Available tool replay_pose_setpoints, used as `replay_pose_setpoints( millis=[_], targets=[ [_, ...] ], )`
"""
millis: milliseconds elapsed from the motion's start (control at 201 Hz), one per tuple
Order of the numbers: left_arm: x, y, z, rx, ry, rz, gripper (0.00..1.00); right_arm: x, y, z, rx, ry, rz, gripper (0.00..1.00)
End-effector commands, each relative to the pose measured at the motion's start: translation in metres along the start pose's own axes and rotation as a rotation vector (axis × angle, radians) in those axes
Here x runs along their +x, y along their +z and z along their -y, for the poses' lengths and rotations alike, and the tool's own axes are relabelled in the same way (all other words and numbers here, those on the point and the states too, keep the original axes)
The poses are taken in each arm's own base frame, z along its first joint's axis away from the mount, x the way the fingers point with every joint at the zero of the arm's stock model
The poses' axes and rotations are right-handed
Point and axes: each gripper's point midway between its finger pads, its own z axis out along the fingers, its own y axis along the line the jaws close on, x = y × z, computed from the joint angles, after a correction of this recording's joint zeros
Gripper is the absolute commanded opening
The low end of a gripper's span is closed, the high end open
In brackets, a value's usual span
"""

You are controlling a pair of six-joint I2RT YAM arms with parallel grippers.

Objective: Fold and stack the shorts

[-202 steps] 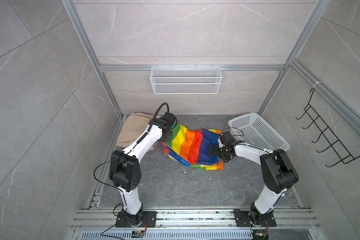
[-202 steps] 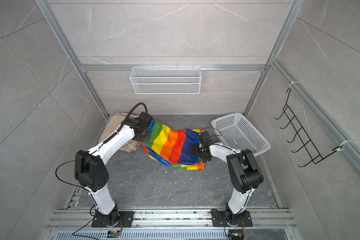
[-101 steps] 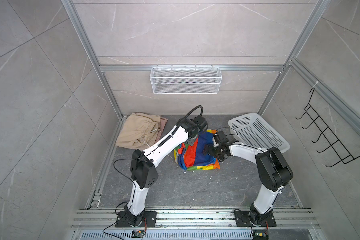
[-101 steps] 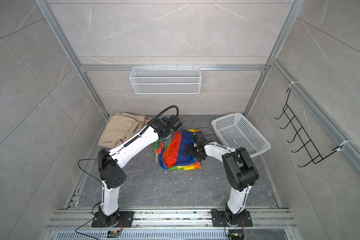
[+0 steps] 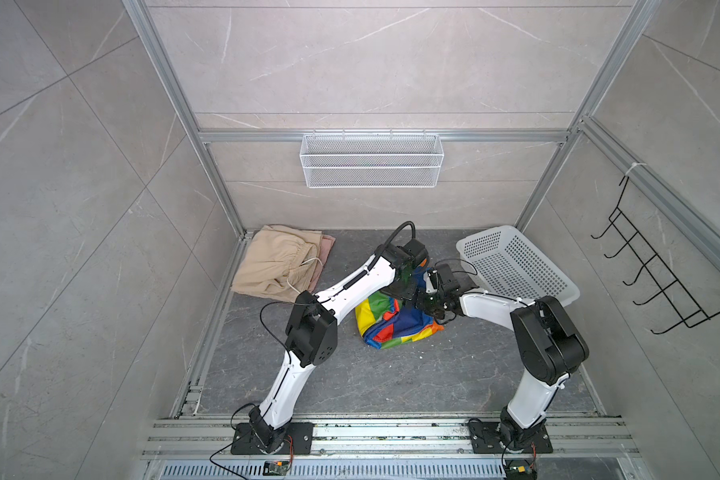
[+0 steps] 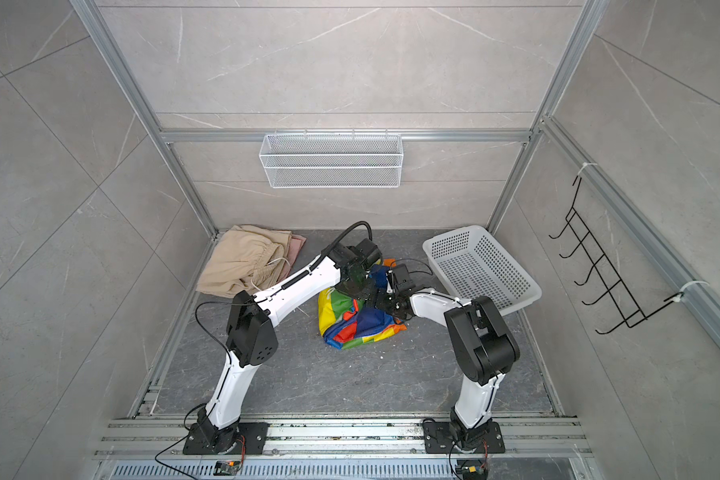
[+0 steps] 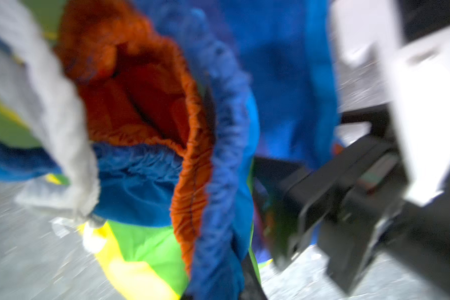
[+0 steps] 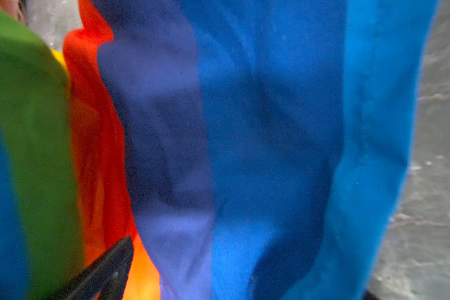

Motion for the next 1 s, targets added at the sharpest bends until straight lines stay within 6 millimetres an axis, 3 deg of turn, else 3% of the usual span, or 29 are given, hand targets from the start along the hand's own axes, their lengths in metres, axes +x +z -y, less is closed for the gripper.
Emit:
replay_pose_setpoints(
  millis=[0, 115, 329, 369, 408, 448, 503, 598, 697, 792, 891, 991],
  targets=[
    [-0.012, -0.014, 0.029, 0.158, -0.036, 0.081, 0.10, 0.044, -0.002, 0.017, 0.016, 0.051, -0.133, 1.00],
    [-0.017, -0.027, 0.040, 0.243, -0.009, 0.154, 0.19, 0.041, -0.028, 0.014, -0.041, 0.065, -0.097, 0.99],
    [-0.023, -0.031, 0.054, 0.329, 0.016, 0.174, 0.40, 0.029, -0.086, 0.046, -0.016, 0.106, -0.025, 0.99],
    [-0.026, -0.035, 0.060, 0.366, 0.013, 0.185, 0.49, 0.024, -0.097, 0.049, -0.013, 0.112, 0.001, 1.00],
    [-0.029, -0.043, 0.067, 0.410, 0.019, 0.209, 0.66, 0.021, -0.105, 0.051, -0.012, 0.115, 0.015, 0.99],
    [-0.034, -0.057, 0.073, 0.453, 0.028, 0.247, 0.97, 0.018, -0.110, 0.051, -0.014, 0.115, 0.024, 0.99],
    [-0.043, -0.086, 0.076, 0.490, 0.034, 0.324, 1.00, 0.015, -0.116, 0.051, -0.016, 0.121, 0.032, 0.99],
    [-0.053, -0.134, 0.048, 0.469, -0.006, 0.463, 1.00, 0.005, -0.124, 0.045, -0.026, 0.118, 0.059, 1.00],
    [-0.050, -0.152, -0.010, 0.500, -0.169, 0.522, 1.00, -0.008, -0.124, 0.024, -0.034, 0.084, 0.078, 1.00],
    [-0.033, -0.129, -0.051, 0.539, -0.301, 0.494, 1.00, -0.016, -0.113, -0.012, -0.071, 0.029, 0.069, 0.99],
    [-0.003, -0.087, -0.065, 0.559, -0.397, 0.419, 1.00, -0.016, -0.093, -0.057, -0.194, 0.004, 0.043, 0.99],
    [0.023, -0.048, -0.079, 0.559, -0.499, 0.380, 1.00, -0.006, -0.065, -0.078, -0.229, -0.009, -0.018, 0.99]
  ],
)
